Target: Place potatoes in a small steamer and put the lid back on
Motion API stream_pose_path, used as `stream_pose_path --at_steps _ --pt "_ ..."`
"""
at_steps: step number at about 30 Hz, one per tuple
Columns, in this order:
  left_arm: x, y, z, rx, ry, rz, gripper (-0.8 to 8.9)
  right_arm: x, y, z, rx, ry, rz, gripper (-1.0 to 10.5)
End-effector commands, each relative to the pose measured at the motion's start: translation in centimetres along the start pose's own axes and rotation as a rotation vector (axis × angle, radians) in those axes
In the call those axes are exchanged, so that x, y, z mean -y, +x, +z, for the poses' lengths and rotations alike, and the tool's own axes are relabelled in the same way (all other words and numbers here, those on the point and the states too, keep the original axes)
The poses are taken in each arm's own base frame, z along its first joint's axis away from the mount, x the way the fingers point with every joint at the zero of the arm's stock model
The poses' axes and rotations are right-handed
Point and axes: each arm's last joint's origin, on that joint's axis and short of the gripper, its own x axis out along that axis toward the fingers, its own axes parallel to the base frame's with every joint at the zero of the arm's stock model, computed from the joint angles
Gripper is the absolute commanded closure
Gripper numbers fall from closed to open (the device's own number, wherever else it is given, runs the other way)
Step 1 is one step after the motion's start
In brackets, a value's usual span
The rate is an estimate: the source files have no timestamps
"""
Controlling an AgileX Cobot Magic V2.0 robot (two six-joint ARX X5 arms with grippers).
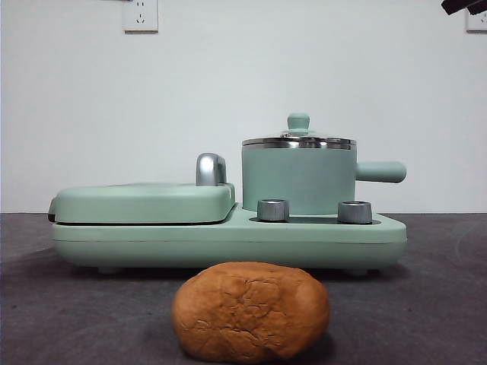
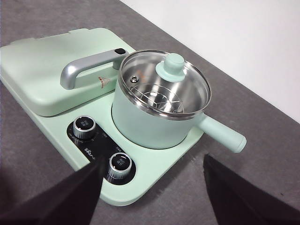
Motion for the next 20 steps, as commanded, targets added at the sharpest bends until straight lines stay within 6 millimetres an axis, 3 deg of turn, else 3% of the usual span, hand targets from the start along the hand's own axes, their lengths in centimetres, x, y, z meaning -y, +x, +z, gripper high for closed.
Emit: stream_pose_path --at_steps 1,8,15,20 --pt "-0.1 2.7 -0.1 0.058 0.006 -0.010 5.02 0.2 0.0 0.5 0.012 0.008 -0.006 6.1" --pt "0.4 9.9 -1.9 0.039 0.004 -0.052 5.02 0.4 0.6 0.4 -0.004 0.015 0.002 6.1" --pt "-0.1 16.9 -1.7 0.003 -0.038 -0.103 5.02 0.5 1.0 0.3 -0.017 0.020 0.008 6.1" --pt "-0.4 20.7 -1.6 -0.002 -0.085 -0.120 5.02 0.5 1.0 0.3 -0.020 0.021 0.009 6.1"
